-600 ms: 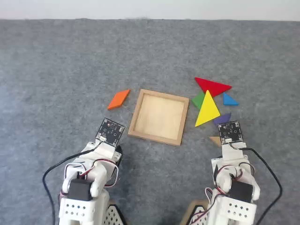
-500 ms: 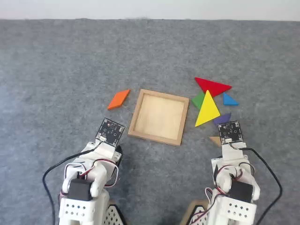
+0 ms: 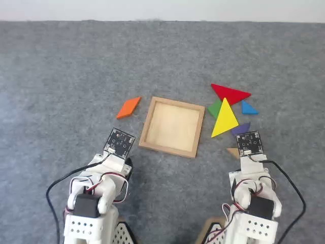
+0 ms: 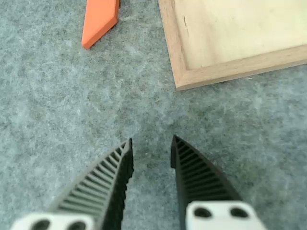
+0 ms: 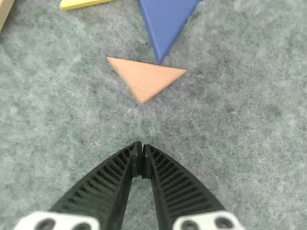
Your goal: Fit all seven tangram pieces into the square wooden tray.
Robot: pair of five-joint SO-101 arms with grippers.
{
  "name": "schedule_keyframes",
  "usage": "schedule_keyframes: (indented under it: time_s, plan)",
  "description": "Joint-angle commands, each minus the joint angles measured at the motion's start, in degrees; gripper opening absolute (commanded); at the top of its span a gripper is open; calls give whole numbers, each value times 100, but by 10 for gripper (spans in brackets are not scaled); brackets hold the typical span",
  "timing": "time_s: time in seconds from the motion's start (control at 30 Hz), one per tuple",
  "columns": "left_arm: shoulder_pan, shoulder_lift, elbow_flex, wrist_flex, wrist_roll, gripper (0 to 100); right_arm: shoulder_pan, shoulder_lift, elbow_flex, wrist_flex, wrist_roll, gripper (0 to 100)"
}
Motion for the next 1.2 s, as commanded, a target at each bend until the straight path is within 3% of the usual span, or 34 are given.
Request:
schedule_keyframes:
  time_s: [0.0,1.17]
  plan:
    - [-9,-123,-66,18,44,123,-48,-84,70,84,-9,13]
    - [9,-123,-66,18,44,123,-75,-163,62,-57,9,16]
